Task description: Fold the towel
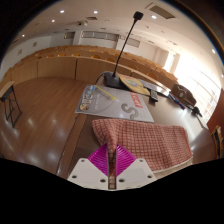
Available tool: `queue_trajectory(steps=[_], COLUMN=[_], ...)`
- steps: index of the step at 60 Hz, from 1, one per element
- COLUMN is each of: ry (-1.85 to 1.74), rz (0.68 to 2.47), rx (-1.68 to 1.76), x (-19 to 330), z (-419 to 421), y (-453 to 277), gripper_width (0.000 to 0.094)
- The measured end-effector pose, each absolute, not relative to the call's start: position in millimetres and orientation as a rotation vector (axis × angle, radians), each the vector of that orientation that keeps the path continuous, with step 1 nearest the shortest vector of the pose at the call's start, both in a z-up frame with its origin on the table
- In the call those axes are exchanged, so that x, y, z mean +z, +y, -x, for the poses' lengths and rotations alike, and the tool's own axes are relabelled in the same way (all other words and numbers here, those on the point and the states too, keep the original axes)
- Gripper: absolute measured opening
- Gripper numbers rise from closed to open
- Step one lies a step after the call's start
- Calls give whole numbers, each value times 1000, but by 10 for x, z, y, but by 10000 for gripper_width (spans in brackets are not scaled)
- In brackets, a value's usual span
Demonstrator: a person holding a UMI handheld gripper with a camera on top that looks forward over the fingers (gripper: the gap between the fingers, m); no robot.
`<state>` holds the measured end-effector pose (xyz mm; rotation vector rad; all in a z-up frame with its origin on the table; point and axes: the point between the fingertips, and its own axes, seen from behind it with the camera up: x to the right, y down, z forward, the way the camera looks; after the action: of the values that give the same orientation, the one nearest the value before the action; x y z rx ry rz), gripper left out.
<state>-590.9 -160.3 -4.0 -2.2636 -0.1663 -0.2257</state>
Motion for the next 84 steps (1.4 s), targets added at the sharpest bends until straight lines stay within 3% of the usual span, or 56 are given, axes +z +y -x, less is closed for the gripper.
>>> queue_trajectory(steps=[7, 14, 23, 33, 38, 46, 48, 51, 59, 62, 84], ry=[-214, -145, -54, 99, 145, 194, 199, 197, 152, 128, -57], rz=[2280, 2295, 2237, 2140, 2136, 2219, 2238, 2258, 2255, 2249, 2225], rx=[-240, -43, 270, 421, 370, 246, 225, 176, 16, 1, -69], x=[-17, 121, 771, 1451, 1406, 830, 704, 569, 437, 496, 1015], z=[5950, 6189, 6407, 5739, 5095, 4235, 4086, 3840, 3228, 3127, 3289], y=[-1633, -1751, -1884, -1753, -1651, -1424, -1395, -1372, -1361, -1390, -2038], gripper_width=[43, 41, 42, 42, 43, 65, 100, 223, 728, 847, 852])
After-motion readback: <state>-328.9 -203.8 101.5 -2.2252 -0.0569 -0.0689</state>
